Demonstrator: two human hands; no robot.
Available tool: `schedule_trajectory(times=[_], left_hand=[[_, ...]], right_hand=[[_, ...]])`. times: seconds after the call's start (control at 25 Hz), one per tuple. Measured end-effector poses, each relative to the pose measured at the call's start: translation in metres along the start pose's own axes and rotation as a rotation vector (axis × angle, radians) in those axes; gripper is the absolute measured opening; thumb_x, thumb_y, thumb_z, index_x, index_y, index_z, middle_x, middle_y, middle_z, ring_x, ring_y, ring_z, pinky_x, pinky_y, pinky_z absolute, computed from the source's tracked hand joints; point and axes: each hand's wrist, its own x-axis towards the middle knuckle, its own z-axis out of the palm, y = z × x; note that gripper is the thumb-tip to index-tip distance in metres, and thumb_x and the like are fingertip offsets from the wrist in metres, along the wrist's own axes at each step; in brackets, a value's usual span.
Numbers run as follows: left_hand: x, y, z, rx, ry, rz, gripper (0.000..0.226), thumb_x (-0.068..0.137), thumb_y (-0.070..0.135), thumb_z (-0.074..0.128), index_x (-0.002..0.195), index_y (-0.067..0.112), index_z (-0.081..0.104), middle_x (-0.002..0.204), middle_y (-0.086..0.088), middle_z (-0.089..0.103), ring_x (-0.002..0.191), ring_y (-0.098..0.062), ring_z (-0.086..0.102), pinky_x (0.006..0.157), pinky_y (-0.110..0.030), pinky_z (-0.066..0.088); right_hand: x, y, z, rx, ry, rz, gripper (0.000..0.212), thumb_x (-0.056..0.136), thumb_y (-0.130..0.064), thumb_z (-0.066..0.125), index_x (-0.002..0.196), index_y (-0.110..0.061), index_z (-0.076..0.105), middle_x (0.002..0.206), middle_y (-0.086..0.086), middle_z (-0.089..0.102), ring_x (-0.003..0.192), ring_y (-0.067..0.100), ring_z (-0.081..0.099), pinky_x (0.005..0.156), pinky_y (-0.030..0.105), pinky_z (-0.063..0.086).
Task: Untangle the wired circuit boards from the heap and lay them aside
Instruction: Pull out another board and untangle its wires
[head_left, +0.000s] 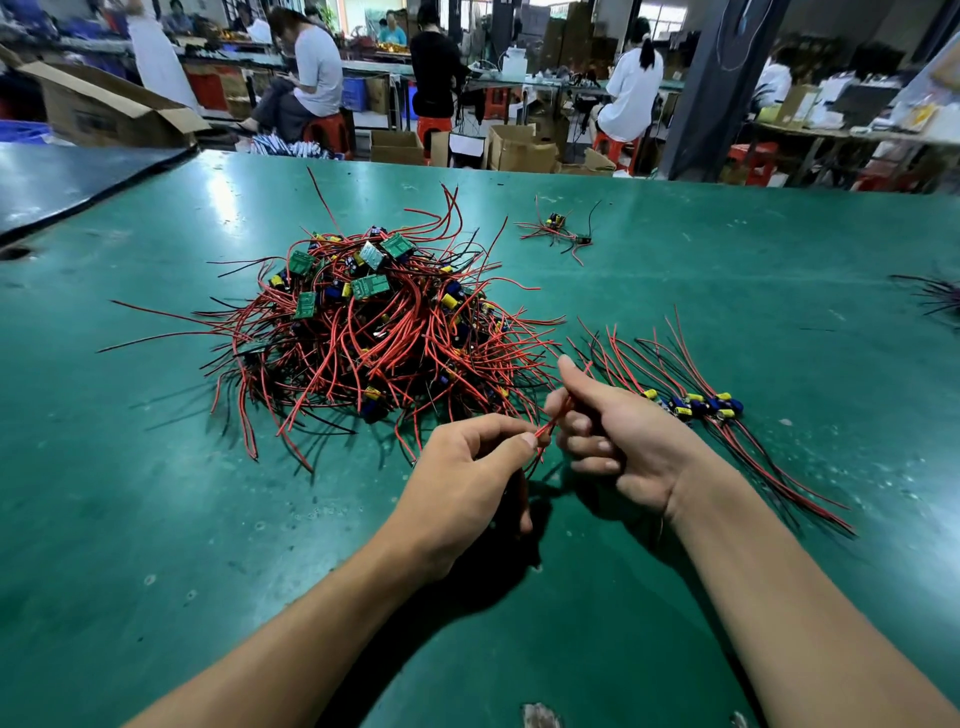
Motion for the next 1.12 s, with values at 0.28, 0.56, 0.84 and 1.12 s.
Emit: schedule_trajectory(times=[0.28,0.56,0.84,1.12], left_hand=[[0.004,0.003,-0.004,-0.138,0.090,-0.047,0.020,0.098,0.015,0.056,0.092,-0.004,0.056,0.048,-0.007,0.055,0.034,-0.020,0.049,0.036,-0.023,0.041],[0.004,0.002,-0.006,-0.123,0.002,-0.049,0.020,0.095,0.013,0.060,0.075,0.012,0.060,0.045,-0.008,0.048,0.033,-0.020,0.048,0.038,-0.022,0.040],[0.001,0.002,-0.004,0.068,-0.067,0.028,0.018,0.095,0.017,0.061,0.081,0.004,0.061,0.046,-0.010,0.053,0.037,-0.023,0.053,0.043,-0.025,0.037],[0.001,0.002,-0.003,0.112,-0.087,0.034,0.016,0.094,0.016,0.062,0.081,0.009,0.067,0.047,-0.010,0.056,0.040,-0.024,0.054,0.046,-0.026,0.039]], right_hand=[[-0.002,0.019,0.020,-0.195,-0.091,-0.219,0.046,0.092,-0.041,0.066,0.106,0.002,0.071,0.048,-0.009,0.052,0.036,0.002,0.041,0.034,0.015,0.031],[0.008,0.017,0.018,-0.045,0.125,-0.234,0.030,0.090,-0.038,0.068,0.081,-0.011,0.077,0.057,-0.005,0.043,0.036,0.003,0.028,0.032,0.014,0.022],[0.008,0.000,0.006,0.364,0.156,-0.035,0.039,0.100,-0.030,0.055,0.068,-0.008,0.055,0.049,-0.004,0.037,0.027,0.003,0.021,0.025,0.015,0.016],[0.002,-0.003,0.002,0.545,-0.090,0.069,0.034,0.086,-0.025,0.060,0.056,-0.011,0.054,0.049,-0.005,0.030,0.031,0.006,0.010,0.025,0.017,0.012]])
